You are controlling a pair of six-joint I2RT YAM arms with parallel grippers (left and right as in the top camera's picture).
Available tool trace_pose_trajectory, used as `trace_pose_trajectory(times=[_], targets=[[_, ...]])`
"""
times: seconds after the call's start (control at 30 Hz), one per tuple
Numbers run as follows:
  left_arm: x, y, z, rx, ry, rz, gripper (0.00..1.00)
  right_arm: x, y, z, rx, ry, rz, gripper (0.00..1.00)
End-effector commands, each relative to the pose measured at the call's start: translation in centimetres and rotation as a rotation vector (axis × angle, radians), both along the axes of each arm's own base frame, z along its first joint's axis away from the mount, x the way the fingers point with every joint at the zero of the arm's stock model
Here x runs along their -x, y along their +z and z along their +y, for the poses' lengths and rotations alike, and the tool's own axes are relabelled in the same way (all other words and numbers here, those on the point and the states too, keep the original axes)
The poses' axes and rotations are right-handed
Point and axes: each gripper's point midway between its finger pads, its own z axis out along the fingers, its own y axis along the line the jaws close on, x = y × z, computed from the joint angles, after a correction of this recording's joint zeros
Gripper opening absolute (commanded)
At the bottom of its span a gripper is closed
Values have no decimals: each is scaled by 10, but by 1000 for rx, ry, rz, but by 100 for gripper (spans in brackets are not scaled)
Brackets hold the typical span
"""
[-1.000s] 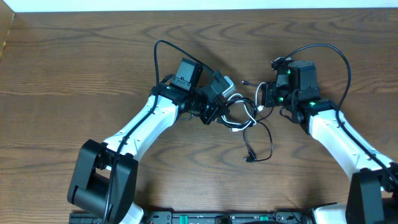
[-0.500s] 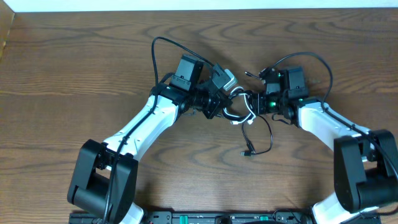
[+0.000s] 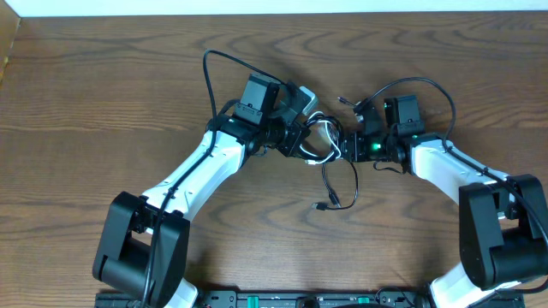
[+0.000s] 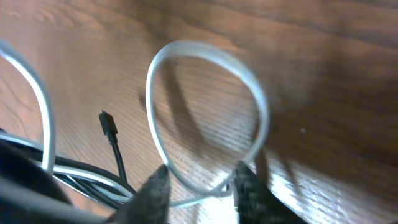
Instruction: Untangle cables
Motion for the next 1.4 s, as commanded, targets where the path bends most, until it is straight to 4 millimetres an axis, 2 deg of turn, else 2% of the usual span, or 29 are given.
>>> trace_pose_trajectory(times=[0.0, 0.13, 0.23, 0.5, 0.77, 1.03, 1.23, 1.37], targets=[[0, 7, 2, 7, 15, -12, 7, -7, 7, -9, -20, -20, -12, 37], [0, 7, 2, 7, 15, -12, 7, -13, 21, -19, -29, -47, -22, 40], [0, 7, 2, 7, 14, -12, 7, -14, 33, -21, -25, -37, -52, 38], [1, 6, 2, 4, 14, -5, 7, 2, 65, 1, -152, 134, -148, 17], [2, 6, 2, 4, 14, -5, 7, 7, 64, 5, -149, 171, -154, 20], [2, 6, 2, 4, 14, -5, 7, 13, 52, 10, -73, 179, -135, 23], [2, 6, 2, 4, 14, -5, 8, 16, 51, 16, -61, 206, -148, 19], [2, 6, 2, 4, 14, -5, 7, 18, 51, 19, -60, 215, -145, 10]])
